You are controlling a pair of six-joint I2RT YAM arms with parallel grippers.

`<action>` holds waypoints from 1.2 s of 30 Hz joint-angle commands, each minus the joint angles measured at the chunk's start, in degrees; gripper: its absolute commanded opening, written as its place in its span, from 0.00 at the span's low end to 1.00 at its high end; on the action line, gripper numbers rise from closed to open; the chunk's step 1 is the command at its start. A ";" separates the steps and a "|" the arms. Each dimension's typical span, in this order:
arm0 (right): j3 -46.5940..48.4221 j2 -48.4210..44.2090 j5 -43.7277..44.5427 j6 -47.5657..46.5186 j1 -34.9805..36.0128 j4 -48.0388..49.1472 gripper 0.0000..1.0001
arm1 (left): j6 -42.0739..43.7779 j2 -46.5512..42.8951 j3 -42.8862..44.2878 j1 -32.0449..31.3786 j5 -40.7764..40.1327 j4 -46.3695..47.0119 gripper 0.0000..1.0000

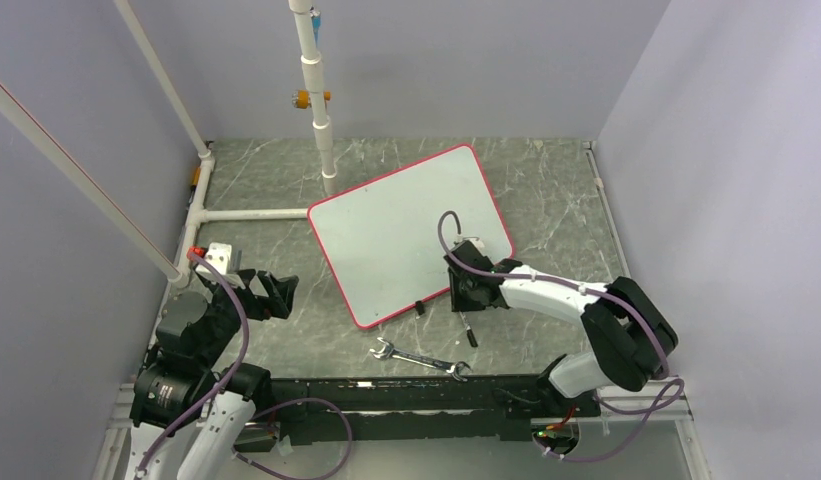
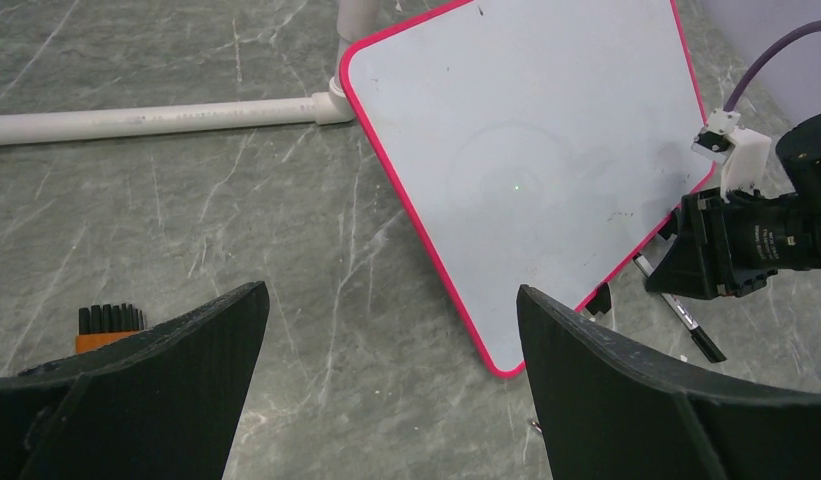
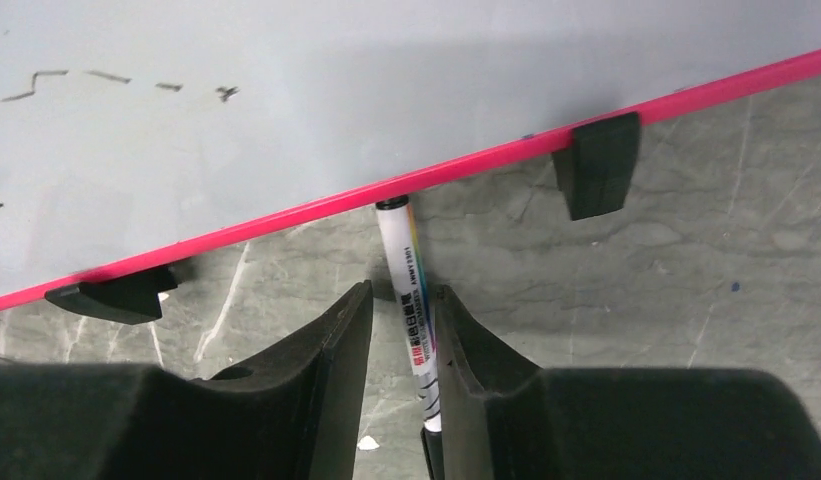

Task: Write a sentence on the whiteboard
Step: Pick up the whiteboard marker from the center of the board, then pass from the right arm to the left

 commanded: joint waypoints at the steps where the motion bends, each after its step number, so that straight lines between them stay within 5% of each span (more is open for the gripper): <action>1: 0.77 3.22 2.61 1.85 3.01 -7.39 0.32 | 0.63 -0.74 -0.01 0.26 0.88 1.17 0.99; 6: 2.43 7.39 3.17 1.45 3.57 -8.10 0.24 | 0.66 -1.11 -0.12 0.26 0.47 1.12 0.99; 11: 3.57 8.73 3.74 2.37 4.75 -10.34 0.00 | 0.77 -0.65 -0.18 0.27 0.47 1.17 0.99; 28: 4.74 -16.50 4.35 10.21 7.29 -19.98 0.00 | 1.12 2.36 -0.41 0.44 2.69 1.90 1.00; 36: 3.42 -30.72 4.51 13.03 7.18 -5.36 0.00 | -1.10 3.44 -1.33 0.53 9.67 6.84 0.99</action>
